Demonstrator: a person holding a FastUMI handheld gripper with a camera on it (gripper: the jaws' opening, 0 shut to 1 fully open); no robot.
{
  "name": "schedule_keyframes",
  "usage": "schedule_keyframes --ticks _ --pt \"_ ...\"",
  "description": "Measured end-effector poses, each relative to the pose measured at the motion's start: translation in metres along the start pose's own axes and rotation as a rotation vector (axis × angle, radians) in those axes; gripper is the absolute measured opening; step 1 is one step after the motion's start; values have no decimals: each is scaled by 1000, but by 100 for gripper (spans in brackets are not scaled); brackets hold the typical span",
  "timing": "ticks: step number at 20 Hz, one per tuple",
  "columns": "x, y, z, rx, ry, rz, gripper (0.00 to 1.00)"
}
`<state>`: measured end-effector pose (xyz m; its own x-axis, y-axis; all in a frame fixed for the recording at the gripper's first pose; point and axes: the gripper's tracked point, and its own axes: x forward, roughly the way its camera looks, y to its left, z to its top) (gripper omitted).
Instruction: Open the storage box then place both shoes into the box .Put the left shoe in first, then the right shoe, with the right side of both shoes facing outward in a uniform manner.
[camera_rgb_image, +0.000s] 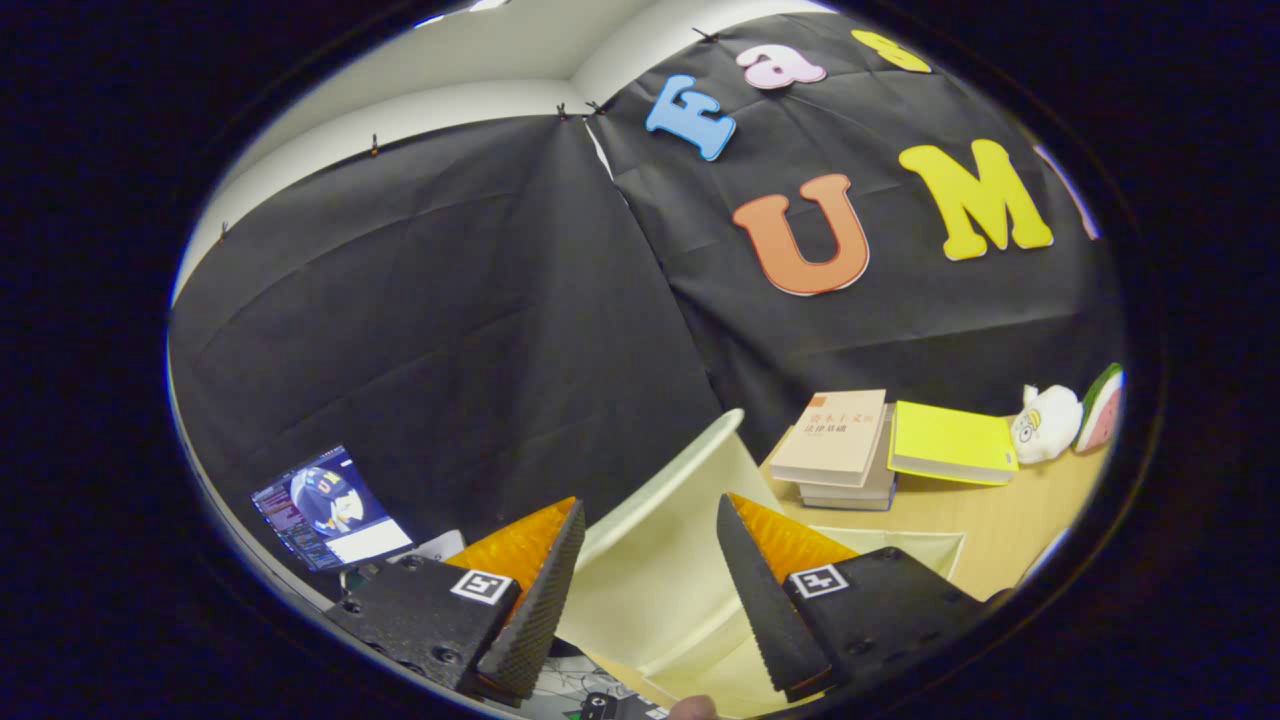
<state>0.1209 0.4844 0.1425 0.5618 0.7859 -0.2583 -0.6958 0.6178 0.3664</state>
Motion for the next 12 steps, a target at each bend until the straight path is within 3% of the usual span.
schedule_keyframes --ticks 1,5,12 --pt "-3 -2 1 -14 -10 -14 89" --pt "-23 -10 0 -61 -55 -41 90" --pt "-108 -82 5 -152 -222 -271 92"
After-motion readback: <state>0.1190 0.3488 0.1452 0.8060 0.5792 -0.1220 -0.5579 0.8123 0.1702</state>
